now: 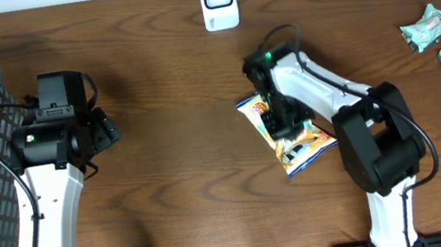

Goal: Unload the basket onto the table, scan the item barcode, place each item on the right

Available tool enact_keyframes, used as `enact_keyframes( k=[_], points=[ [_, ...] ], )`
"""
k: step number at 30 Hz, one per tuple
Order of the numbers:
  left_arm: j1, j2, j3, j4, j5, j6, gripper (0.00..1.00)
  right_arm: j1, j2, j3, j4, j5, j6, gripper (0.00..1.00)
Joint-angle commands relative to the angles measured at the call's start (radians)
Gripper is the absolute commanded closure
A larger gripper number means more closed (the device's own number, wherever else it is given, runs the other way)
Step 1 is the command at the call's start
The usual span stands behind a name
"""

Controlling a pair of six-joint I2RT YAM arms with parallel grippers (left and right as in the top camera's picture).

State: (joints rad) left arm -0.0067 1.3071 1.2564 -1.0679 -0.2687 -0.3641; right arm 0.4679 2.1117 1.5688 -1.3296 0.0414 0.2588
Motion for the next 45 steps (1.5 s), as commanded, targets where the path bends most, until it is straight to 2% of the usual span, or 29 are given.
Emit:
enact_keyframes(
  k=[1, 2, 6, 14, 17, 18, 22, 24, 27, 33, 36, 38, 41, 45],
  points=[
    [0.004, 0.001, 0.002, -0.003, -0.021, 0.008, 0.02, -0.003, 0.000, 0.160, -0.044, 0.002, -0.003, 0.99],
    [0.004, 0.001, 0.002, -0.003, -0.021, 0.008, 0.02, -0.003, 0.000, 0.222, -0.047, 0.002, -0.006, 0.88],
    [0.004, 0.001, 0.002, -0.003, -0.021, 0.008, 0.02, -0.002, 0.000, 0.270, -0.025, 0.002, -0.006, 0.82],
    [0.004, 0.001, 0.002, -0.003, -0.021, 0.008, 0.02, -0.002, 0.004, 0.171, 0.060, 0.032, 0.004, 0.80],
    [0.004, 0.001, 0.002, -0.003, -0.021, 0.008, 0.02, -0.002, 0.004, 0.069, 0.158, 0.032, 0.006, 0.77],
    [0.004, 0.001, 0.002, -0.003, -0.021, 0.008, 0.02, -0.002, 0.004, 0.034, 0.193, 0.032, 0.006, 0.73],
    [0.004, 0.001, 0.002, -0.003, -0.021, 0.008, 0.02, -0.002, 0.004, -0.097, 0.362, 0.032, 0.007, 0.74],
    [0.004, 0.001, 0.002, -0.003, -0.021, 0.008, 0.02, -0.002, 0.004, -0.109, 0.380, 0.031, 0.025, 0.75],
    [0.004, 0.001, 0.002, -0.003, -0.021, 0.008, 0.02, -0.006, 0.002, -0.060, 0.347, 0.032, 0.029, 0.75],
    [0.004, 0.001, 0.002, -0.003, -0.021, 0.008, 0.02, -0.017, 0.002, 0.184, 0.059, 0.029, 0.013, 0.64],
    [0.004, 0.001, 0.002, -0.003, -0.021, 0.008, 0.02, -0.001, 0.002, 0.249, -0.081, 0.027, 0.005, 0.56],
    [0.004, 0.001, 0.002, -0.003, -0.021, 0.008, 0.02, 0.012, 0.002, 0.253, -0.146, 0.029, 0.005, 0.51],
    [0.004, 0.001, 0.002, -0.003, -0.021, 0.008, 0.02, 0.027, 0.002, 0.225, -0.211, 0.053, 0.006, 0.52],
    [0.004, 0.001, 0.002, -0.003, -0.021, 0.008, 0.02, 0.034, 0.002, 0.101, -0.162, 0.076, 0.016, 0.51]
  ],
)
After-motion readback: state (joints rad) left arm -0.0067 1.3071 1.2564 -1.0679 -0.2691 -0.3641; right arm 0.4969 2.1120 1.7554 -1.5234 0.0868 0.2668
